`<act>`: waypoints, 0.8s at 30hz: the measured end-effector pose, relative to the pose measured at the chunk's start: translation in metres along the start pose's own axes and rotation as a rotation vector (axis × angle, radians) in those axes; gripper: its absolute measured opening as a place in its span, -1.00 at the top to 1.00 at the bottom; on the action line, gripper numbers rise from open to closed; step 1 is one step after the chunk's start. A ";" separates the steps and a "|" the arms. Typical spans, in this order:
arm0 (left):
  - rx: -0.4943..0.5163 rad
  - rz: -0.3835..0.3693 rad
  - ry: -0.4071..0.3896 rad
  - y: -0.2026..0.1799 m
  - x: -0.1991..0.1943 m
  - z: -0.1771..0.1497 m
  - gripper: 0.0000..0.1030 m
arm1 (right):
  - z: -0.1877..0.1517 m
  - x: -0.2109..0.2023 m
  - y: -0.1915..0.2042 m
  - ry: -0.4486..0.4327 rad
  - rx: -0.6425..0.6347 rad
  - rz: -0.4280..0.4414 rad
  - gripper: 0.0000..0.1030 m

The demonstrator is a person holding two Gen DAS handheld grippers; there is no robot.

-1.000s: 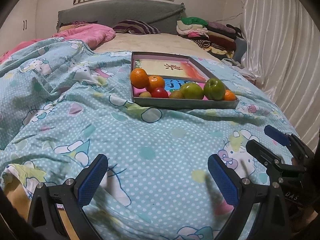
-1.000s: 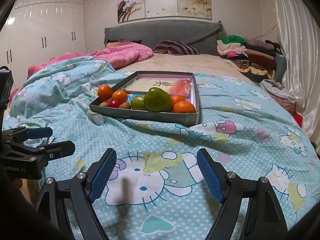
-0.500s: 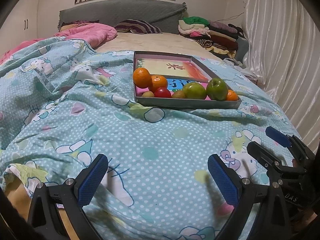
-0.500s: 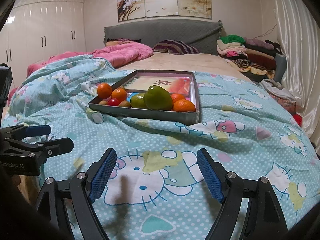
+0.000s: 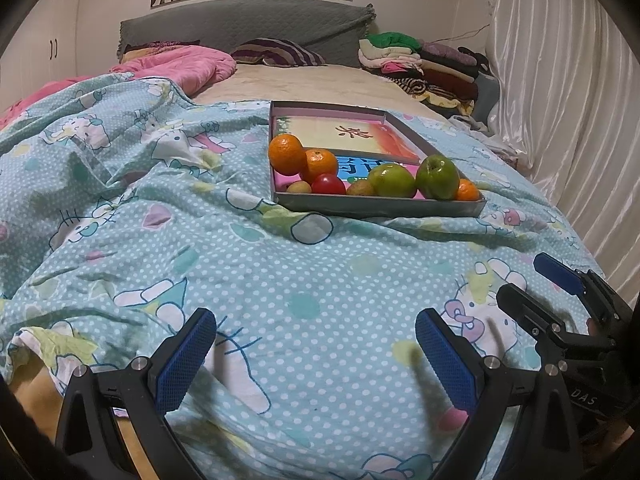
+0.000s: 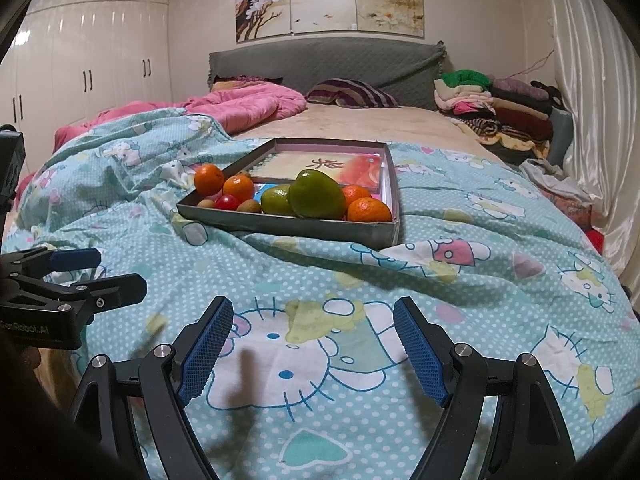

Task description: Organize fruits

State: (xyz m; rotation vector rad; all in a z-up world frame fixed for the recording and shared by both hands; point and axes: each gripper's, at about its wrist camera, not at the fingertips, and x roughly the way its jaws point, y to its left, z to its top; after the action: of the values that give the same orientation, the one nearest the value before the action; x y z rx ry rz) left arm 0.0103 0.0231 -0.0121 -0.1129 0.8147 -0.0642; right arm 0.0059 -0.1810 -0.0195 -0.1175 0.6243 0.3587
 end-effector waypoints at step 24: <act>0.001 0.003 0.001 0.000 0.000 0.000 -0.96 | 0.000 -0.001 0.000 0.002 -0.004 0.001 -0.62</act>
State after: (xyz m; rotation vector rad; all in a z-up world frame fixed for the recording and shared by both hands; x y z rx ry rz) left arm 0.0102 0.0229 -0.0117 -0.1113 0.8156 -0.0619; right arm 0.0054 -0.1815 -0.0193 -0.1210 0.6262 0.3604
